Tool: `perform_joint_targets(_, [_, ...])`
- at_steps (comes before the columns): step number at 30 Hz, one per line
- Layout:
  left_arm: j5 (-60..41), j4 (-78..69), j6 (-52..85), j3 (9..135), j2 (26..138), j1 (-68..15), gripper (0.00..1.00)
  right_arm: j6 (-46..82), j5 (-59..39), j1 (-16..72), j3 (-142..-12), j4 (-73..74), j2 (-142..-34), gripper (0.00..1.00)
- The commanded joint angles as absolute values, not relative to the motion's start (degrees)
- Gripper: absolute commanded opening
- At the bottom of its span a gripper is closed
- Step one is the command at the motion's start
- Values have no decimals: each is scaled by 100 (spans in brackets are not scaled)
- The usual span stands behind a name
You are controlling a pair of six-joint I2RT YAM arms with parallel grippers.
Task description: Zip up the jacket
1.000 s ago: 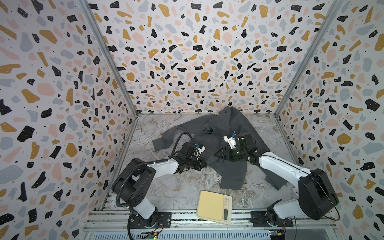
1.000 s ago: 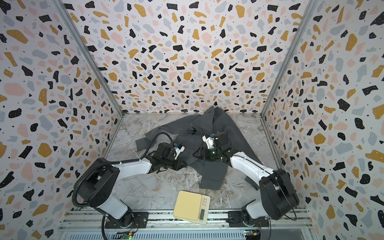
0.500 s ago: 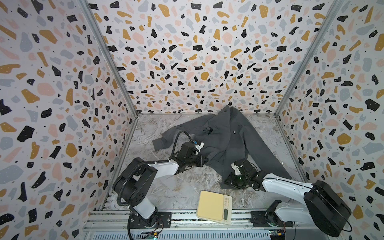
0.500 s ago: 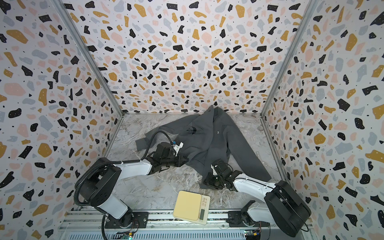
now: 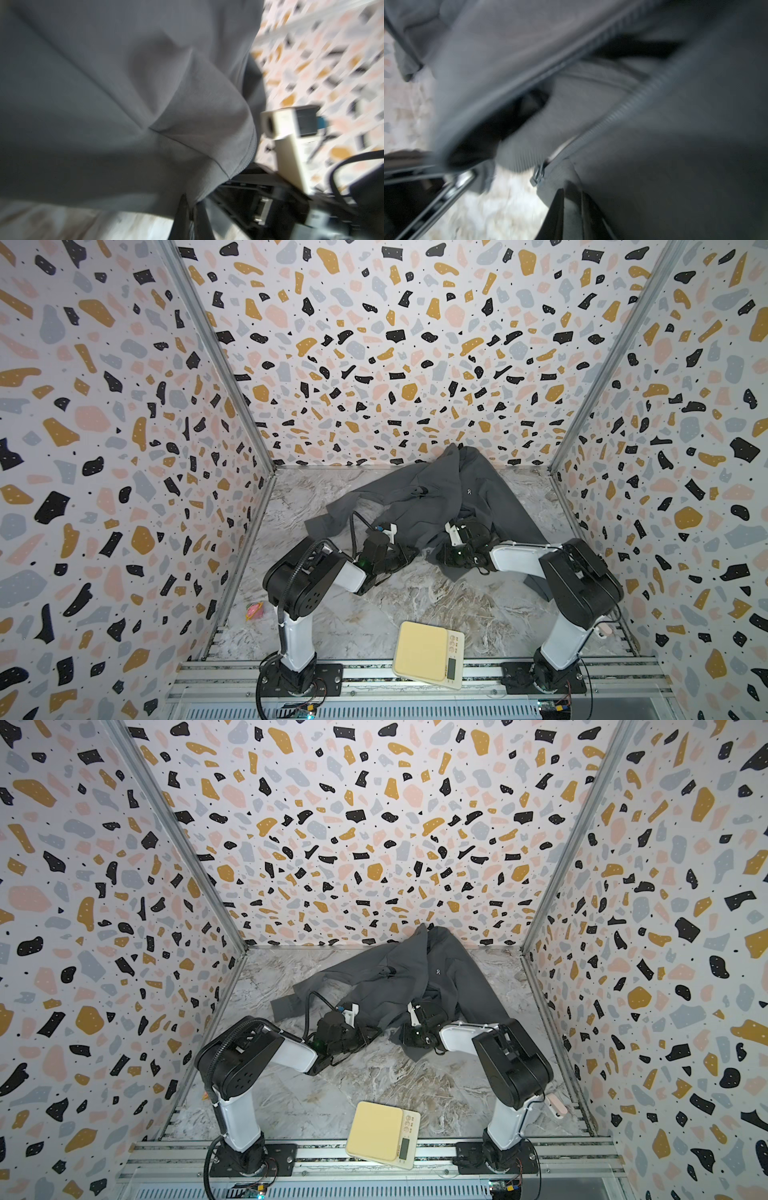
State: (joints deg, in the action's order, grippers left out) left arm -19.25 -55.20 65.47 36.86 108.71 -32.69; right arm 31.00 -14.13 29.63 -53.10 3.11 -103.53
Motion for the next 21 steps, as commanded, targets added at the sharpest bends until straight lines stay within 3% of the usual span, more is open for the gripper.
perform_joint_targets(1, [-1260, -7413, 7782, 3399, 10889, -3068, 0, 2230, -760, 2734, -5578, -851, -10727, 19])
perform_joint_targets(8, [-1671, -6835, 7064, 2980, 10856, -3197, 0, 2393, -1308, 3373, -4892, -1149, -10265, 21])
perform_joint_targets(15, [-1626, -6621, 6680, 2461, 10421, -3310, 0, 2967, -939, 3798, -3745, -1761, -9059, 18])
perform_joint_targets(18, [-1554, -6411, 6516, 2510, 10225, -3466, 0, 3186, -635, 3876, -3869, -2560, -8596, 15])
perform_joint_targets(21, [-1536, -6551, 6585, 2522, 10169, -3576, 0, 3780, -432, 4014, -4212, -3192, -8077, 22])
